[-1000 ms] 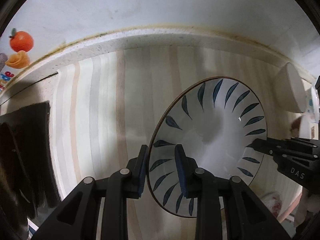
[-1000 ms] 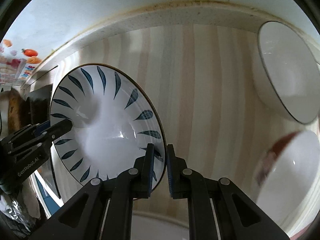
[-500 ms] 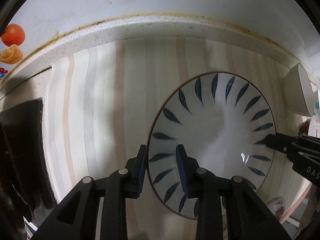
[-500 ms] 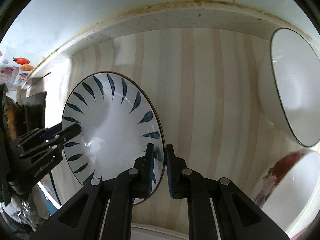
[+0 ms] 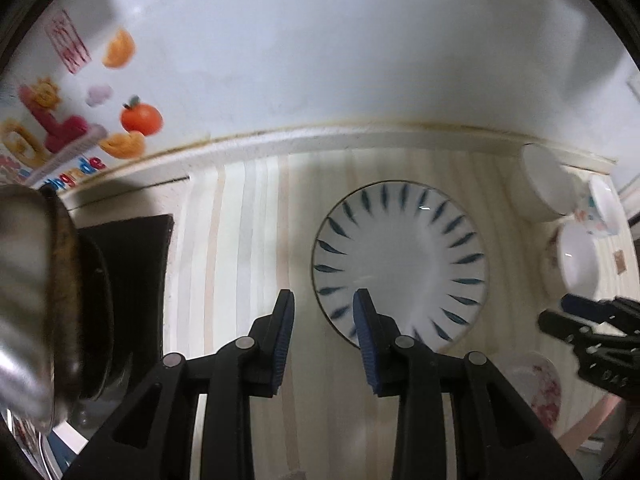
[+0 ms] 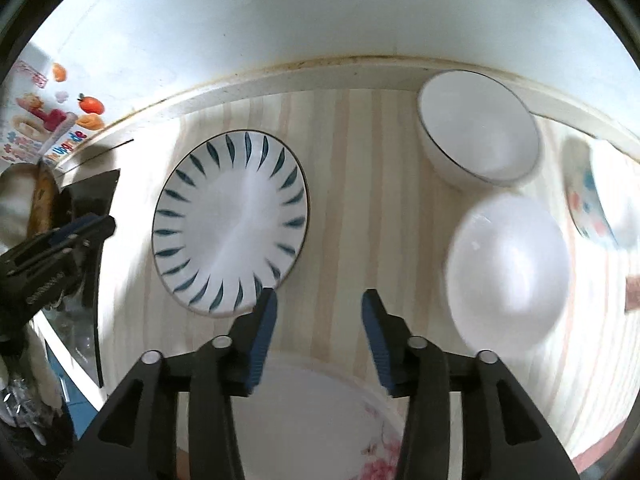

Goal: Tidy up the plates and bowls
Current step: 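Lift the blue-striped plate with both grippers and carry it toward the plate stack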

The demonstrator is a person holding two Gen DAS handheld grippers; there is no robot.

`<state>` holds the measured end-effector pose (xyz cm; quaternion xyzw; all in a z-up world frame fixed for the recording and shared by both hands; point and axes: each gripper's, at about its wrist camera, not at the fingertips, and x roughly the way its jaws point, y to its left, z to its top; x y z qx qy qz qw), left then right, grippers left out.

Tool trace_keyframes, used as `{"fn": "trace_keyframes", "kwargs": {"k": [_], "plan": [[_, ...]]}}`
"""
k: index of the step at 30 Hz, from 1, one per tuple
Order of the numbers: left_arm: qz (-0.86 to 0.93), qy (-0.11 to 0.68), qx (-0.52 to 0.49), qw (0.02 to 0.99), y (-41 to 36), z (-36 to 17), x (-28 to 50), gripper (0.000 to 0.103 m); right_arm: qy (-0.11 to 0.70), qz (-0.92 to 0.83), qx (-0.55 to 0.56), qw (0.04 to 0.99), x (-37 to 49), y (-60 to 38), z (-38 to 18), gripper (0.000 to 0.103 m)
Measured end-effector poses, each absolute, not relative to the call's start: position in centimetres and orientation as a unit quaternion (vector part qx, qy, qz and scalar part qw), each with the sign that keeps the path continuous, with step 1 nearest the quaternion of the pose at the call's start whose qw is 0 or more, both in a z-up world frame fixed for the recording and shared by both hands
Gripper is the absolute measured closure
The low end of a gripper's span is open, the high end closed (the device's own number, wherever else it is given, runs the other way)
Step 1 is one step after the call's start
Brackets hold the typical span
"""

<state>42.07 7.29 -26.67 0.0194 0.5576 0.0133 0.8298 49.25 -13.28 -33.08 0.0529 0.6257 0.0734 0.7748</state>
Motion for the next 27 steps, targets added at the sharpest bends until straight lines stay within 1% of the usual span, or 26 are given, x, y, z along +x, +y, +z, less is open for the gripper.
{"fn": "trace_keyframes", "kwargs": {"k": [4,7,10,12,17,20,23,24,25,27], "plan": [[0.004,0.549,0.016,0.836,6.4,-24.8,40.0,0.074,0.614,0.078,0.076,0.781,46.0,-14.0,-31.5,0.047],[-0.003,0.568,0.003,0.823,6.4,-25.5,40.8,0.074,0.618,0.095,0.100,0.774,45.1,-14.0,-30.9,0.047],[-0.001,0.600,-0.030,0.800,7.7,-28.3,43.4,0.074,0.621,0.104,0.116,0.768,47.2,-14.0,-31.2,0.047],[0.001,0.627,-0.051,0.777,8.8,-31.1,45.8,0.074,0.628,0.111,0.125,0.760,49.9,-13.5,-32.5,0.047],[-0.001,0.669,-0.060,0.741,10.0,-36.0,49.6,0.074,0.649,0.109,0.128,0.742,55.7,-12.3,-36.3,0.047],[-0.010,0.690,-0.058,0.721,9.8,-38.2,50.9,0.074,0.660,0.105,0.136,0.731,57.8,-12.0,-38.3,0.049],[-0.023,0.695,-0.053,0.717,9.0,-39.3,51.3,0.074,0.671,0.099,0.138,0.721,59.1,-11.8,-40.0,0.063],[-0.020,0.691,-0.051,0.720,8.9,-39.2,51.2,0.074,0.675,0.097,0.140,0.718,59.3,-11.7,-40.4,0.074],[-0.020,0.690,-0.051,0.722,8.9,-39.1,51.2,0.075,0.679,0.099,0.142,0.714,59.6,-11.7,-40.9,0.081],[-0.017,0.687,-0.056,0.724,8.9,-39.0,51.0,0.076,0.683,0.096,0.133,0.712,59.8,-11.5,-41.5,0.086]]}}
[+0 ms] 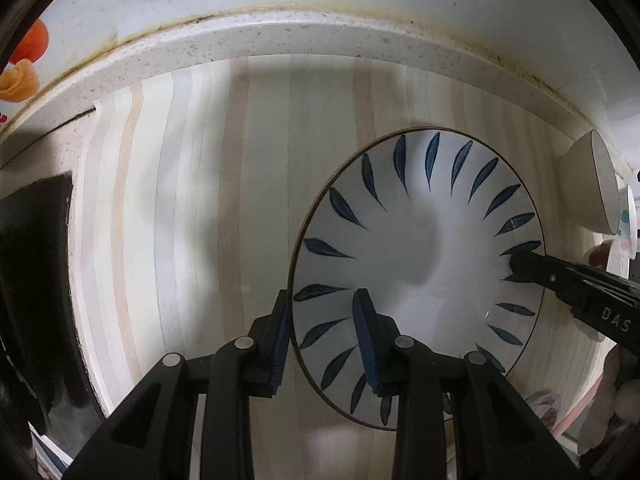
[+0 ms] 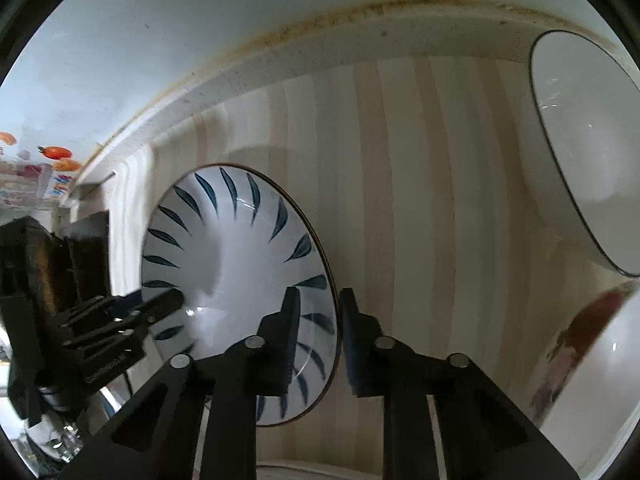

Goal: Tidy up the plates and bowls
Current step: 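Lift the blue-striped plate with both grippers and carry it toward the plate stack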

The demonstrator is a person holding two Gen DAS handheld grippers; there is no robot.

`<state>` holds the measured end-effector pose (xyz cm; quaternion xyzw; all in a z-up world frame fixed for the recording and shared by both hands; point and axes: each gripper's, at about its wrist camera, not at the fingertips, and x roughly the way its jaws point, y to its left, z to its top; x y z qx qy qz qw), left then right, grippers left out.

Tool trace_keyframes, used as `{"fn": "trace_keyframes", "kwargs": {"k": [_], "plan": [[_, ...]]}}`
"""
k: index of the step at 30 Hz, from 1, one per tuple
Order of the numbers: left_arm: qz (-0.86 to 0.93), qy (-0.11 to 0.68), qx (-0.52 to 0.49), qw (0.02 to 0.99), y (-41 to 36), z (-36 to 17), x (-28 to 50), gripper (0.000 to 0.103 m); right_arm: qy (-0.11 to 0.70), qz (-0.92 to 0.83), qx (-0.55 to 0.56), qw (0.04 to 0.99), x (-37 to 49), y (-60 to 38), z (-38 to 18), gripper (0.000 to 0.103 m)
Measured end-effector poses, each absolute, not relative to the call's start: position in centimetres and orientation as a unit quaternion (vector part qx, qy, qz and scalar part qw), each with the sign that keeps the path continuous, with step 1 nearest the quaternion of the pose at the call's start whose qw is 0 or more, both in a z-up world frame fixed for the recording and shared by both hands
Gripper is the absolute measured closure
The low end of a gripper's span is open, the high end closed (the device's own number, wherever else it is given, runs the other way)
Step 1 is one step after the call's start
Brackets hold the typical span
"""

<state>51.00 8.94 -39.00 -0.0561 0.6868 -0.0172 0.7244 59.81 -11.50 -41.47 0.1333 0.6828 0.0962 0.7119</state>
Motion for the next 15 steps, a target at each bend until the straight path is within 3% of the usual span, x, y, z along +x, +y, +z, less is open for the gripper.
{"fn": "trace_keyframes", "kwargs": {"k": [8,15], "plan": [[-0.017,0.671,-0.051,0.740,8.9,-36.1,49.3,0.077,0.681,0.108,0.138,0.711,59.8,-11.8,-41.1,0.088],[-0.034,0.646,-0.051,0.761,8.3,-30.7,45.9,0.077,0.669,0.127,0.143,0.719,57.6,-13.3,-37.0,0.088]]}}
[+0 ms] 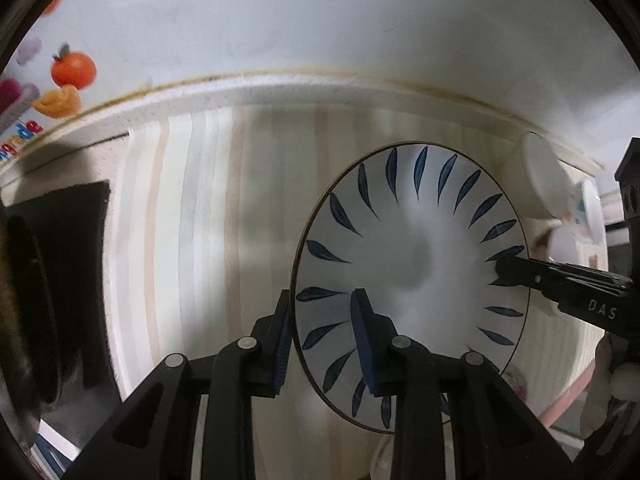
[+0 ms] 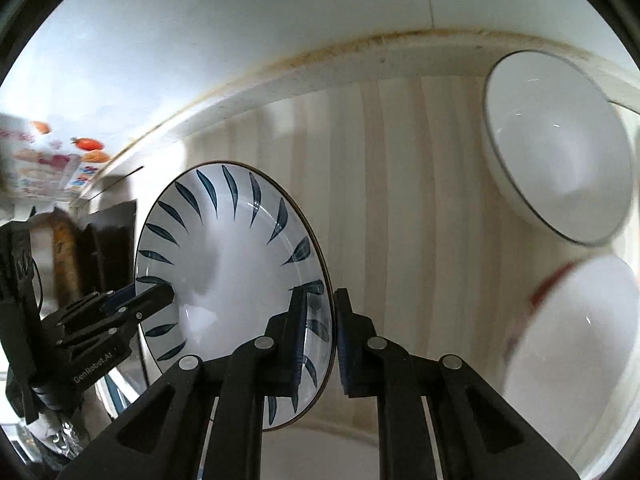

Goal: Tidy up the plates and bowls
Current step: 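Lift the blue-striped plate with both grippers and carry it toward the plate stack, then lower the blue-striped plate onto the stack and open both grippers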

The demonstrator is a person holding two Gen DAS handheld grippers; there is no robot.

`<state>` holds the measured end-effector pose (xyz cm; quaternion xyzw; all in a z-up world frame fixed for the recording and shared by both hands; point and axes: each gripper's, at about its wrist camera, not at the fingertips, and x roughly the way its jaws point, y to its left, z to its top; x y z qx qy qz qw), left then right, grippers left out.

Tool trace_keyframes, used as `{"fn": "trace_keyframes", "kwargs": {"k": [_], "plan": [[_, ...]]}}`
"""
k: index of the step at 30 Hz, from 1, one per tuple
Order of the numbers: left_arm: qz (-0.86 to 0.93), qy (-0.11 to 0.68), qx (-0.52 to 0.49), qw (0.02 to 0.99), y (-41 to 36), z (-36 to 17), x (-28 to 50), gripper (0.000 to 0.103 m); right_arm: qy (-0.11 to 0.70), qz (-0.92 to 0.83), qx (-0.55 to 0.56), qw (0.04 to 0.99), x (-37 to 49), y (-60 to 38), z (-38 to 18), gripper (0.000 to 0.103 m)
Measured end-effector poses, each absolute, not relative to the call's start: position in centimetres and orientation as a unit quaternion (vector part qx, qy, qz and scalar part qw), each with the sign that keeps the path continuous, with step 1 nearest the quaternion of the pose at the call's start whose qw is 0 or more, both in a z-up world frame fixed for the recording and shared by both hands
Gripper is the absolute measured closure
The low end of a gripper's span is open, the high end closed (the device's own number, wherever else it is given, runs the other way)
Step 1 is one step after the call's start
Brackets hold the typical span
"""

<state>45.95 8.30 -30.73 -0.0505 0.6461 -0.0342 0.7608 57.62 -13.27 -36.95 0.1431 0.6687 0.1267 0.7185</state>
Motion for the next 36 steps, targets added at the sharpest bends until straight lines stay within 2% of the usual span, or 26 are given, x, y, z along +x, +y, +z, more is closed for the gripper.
{"fn": "trace_keyframes", "kwargs": {"k": [8,14,25,36], "plan": [[-0.056,0.628,-0.034,0.776,5.8,-25.8,42.3,0.077,0.655,0.138,0.133,0.731,52.2,-14.8,-31.9,0.088],[-0.073,0.636,-0.020,0.768,3.6,-26.3,38.1,0.077,0.650,0.140,0.141,0.733,46.5,-16.6,-30.0,0.088],[-0.095,0.687,0.030,0.720,-1.0,-31.9,34.5,0.077,0.685,0.110,0.165,0.701,38.0,-19.9,-35.0,0.088],[-0.095,0.703,0.062,0.702,-3.3,-34.8,34.3,0.077,0.709,0.097,0.170,0.678,36.0,-20.2,-39.2,0.088]]}}
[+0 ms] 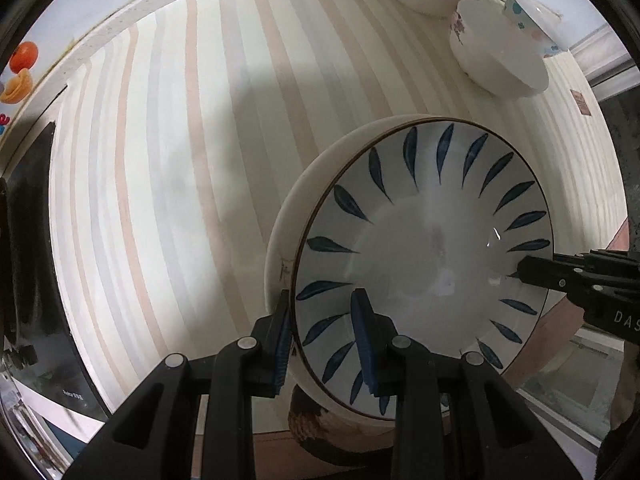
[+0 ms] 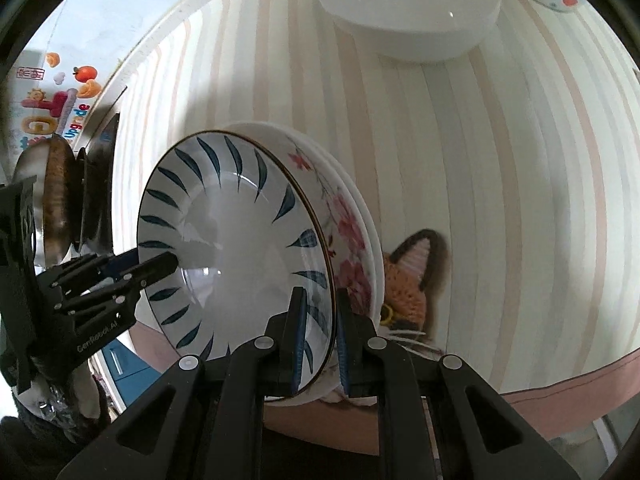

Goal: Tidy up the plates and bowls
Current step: 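Lower the blue-striped plate onto the stack and open both grippers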

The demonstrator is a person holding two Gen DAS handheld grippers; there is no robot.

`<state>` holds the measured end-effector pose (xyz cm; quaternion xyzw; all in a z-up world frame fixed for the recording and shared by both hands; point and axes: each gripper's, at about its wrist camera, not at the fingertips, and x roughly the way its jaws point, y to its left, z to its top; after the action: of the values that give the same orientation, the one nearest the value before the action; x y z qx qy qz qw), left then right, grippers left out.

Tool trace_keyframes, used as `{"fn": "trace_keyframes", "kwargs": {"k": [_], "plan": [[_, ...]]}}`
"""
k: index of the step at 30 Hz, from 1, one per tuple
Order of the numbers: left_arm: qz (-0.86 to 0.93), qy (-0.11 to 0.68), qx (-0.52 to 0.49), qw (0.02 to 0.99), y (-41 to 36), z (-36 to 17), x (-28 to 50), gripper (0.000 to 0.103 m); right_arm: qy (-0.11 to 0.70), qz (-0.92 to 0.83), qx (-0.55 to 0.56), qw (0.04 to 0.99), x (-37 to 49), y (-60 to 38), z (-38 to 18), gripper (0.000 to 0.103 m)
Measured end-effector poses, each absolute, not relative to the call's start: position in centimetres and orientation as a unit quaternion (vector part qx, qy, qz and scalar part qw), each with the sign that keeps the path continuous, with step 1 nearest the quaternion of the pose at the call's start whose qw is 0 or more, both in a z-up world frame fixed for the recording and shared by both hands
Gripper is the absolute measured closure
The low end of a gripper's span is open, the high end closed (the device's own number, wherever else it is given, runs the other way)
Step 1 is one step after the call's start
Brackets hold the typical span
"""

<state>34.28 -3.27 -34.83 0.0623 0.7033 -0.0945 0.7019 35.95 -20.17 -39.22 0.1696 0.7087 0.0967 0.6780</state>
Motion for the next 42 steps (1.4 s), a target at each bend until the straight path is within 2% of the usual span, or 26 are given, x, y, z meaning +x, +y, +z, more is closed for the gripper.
{"fn": "trace_keyframes", "kwargs": {"k": [23,31,38,42], "plan": [[-0.086,0.695,0.067,0.711,-2.8,-34.4,32.6,0.077,0.708,0.083,0.167,0.681,35.5,-20.3,-38.5,0.084],[-0.094,0.684,0.052,0.722,-2.5,-31.9,31.4,0.077,0.707,0.079,0.163,0.683,35.1,-19.9,-38.0,0.084],[-0.111,0.661,0.049,0.740,-3.2,-27.7,28.9,0.077,0.679,0.089,0.167,0.709,33.8,-19.1,-33.7,0.085],[-0.119,0.639,0.057,0.758,-3.2,-24.1,27.3,0.076,0.657,0.088,0.149,0.734,32.3,-17.9,-29.3,0.082]]}}
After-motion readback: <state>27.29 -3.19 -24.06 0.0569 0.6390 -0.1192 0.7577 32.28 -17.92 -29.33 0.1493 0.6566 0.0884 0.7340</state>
